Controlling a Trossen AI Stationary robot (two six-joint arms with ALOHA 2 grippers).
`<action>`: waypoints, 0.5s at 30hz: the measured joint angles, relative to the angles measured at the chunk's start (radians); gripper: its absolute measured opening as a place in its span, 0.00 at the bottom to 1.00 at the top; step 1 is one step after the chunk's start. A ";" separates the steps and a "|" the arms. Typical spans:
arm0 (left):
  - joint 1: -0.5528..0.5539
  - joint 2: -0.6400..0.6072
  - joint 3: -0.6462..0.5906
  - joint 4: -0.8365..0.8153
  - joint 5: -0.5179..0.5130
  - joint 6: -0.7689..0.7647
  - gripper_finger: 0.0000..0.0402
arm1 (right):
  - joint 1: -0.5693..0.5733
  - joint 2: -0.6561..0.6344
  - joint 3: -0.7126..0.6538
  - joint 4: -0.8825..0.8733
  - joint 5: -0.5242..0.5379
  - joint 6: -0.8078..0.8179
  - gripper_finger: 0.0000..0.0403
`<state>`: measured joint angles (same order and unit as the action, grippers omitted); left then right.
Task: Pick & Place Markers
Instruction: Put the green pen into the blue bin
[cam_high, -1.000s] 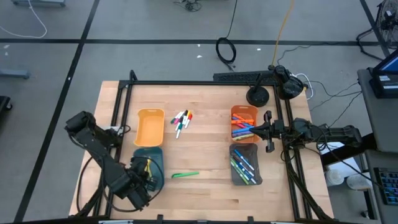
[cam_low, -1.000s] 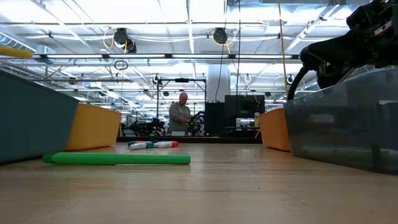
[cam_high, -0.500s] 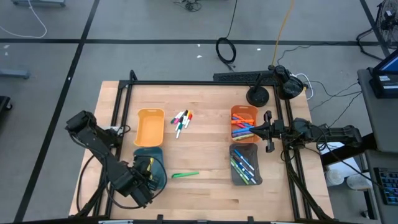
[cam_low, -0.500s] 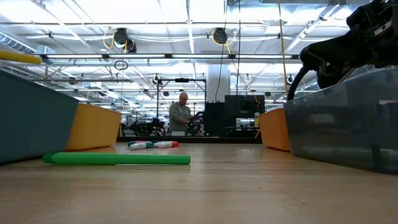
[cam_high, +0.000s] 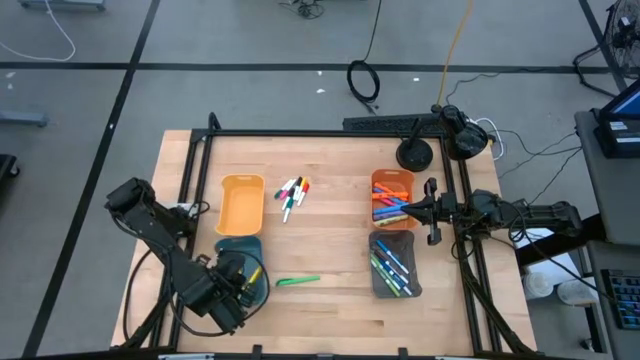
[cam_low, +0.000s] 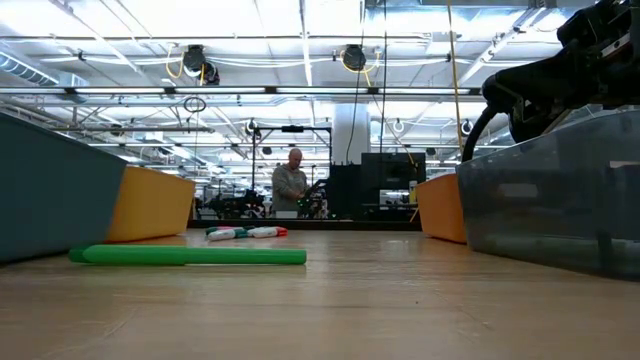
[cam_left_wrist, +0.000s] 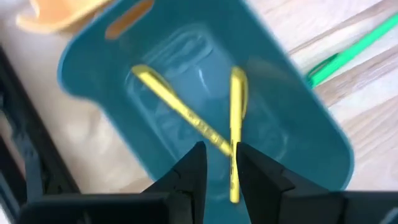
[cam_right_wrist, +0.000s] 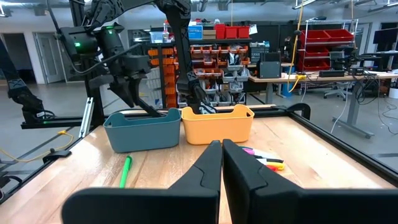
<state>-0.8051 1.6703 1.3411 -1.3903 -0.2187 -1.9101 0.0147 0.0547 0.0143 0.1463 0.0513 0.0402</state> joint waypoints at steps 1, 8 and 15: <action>0.000 0.000 0.000 0.001 -0.020 0.020 0.23 | 0.000 0.000 0.000 0.000 0.000 0.000 0.01; 0.022 0.000 0.000 0.038 -0.147 0.171 0.23 | 0.000 0.000 0.000 0.000 0.000 0.000 0.01; 0.061 0.000 0.000 0.116 -0.241 0.343 0.23 | 0.000 0.000 0.000 0.000 0.000 0.000 0.01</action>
<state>-0.7443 1.6699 1.3415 -1.2739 -0.4597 -1.5675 0.0151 0.0547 0.0140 0.1463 0.0513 0.0399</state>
